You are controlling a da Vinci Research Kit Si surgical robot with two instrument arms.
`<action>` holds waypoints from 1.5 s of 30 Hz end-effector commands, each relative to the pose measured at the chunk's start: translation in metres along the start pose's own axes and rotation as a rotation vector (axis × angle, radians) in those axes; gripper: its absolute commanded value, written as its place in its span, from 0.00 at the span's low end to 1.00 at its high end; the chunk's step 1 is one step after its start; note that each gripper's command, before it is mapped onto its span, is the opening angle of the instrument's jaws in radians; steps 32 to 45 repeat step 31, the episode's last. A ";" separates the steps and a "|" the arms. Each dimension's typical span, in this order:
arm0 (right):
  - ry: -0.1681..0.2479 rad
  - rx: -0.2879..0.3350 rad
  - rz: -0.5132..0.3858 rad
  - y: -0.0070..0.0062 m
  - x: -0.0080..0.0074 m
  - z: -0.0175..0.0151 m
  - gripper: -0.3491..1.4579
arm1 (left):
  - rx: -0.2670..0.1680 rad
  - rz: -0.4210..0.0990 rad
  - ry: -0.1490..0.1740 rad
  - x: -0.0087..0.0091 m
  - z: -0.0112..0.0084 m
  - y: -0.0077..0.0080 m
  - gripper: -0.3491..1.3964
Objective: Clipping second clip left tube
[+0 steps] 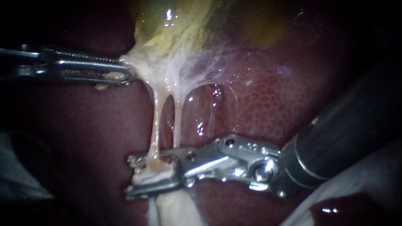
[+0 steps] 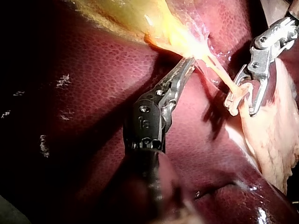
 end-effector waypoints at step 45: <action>-0.016 -0.033 0.057 0.0001 -0.0005 -0.0009 0.00 | 0.001 0.000 -0.002 0.0000 0.0001 -0.0001 0.00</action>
